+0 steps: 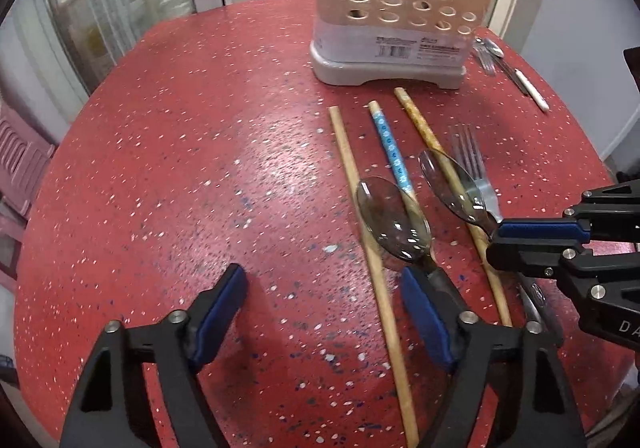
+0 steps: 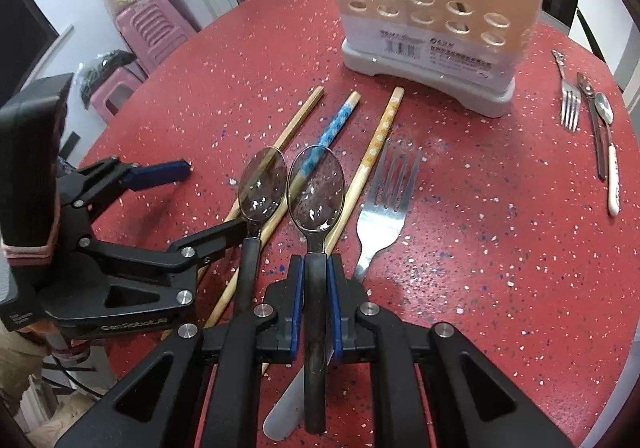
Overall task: Organize utensils
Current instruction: 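Grasp a clear dark-handled spoon with the right tool while the left tool grasps a plain wooden chopstick, then lift and carry the spoon and chopstick over the beige holder with both tools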
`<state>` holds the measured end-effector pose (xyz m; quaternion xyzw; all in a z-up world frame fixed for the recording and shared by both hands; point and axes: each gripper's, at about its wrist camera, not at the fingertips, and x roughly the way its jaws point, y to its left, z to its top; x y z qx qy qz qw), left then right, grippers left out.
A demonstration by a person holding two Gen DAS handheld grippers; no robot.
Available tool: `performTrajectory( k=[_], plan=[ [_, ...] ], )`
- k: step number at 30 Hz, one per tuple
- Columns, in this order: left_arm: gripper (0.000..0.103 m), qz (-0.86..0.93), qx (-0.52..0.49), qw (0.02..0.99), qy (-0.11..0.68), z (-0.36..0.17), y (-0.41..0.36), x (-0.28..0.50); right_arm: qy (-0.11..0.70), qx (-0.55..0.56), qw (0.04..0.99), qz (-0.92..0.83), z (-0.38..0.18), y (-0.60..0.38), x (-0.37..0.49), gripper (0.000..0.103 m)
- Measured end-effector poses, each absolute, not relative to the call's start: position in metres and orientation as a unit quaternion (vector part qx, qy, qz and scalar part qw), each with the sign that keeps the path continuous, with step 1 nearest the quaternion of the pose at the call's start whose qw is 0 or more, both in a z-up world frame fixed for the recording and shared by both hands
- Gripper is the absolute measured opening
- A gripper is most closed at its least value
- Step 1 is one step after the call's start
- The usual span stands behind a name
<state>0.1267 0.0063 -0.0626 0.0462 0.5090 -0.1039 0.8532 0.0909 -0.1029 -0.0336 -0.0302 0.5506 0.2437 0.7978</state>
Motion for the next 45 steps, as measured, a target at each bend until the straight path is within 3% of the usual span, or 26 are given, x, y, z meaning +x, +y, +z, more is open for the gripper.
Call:
performTrajectory(
  k=[10,11,14,30,45],
  plan=[
    [0.073,-0.133,0.074,0.83,0.536,-0.054,-0.019,0.142,0.53,0.022,0.811,0.246,-0.019,-0.133,0.086,0.013],
    [0.067,-0.14,0.077,0.826,0.54,-0.053,-0.022,0.143,0.527,0.028,0.813,0.246,-0.017,-0.137,0.085,0.013],
    [0.034,-0.156,0.092,0.82,0.543,-0.051,-0.031,0.142,0.52,0.043,0.817,0.244,-0.012,-0.149,0.085,0.013],
    [0.031,-0.118,0.023,0.86,0.496,-0.034,0.007,0.114,0.5,0.102,0.827,0.235,0.004,-0.178,0.082,0.013],
    [0.031,-0.122,-0.064,0.923,0.36,0.055,0.019,0.113,0.444,0.133,0.856,0.228,0.046,-0.191,0.088,0.013]
  ],
)
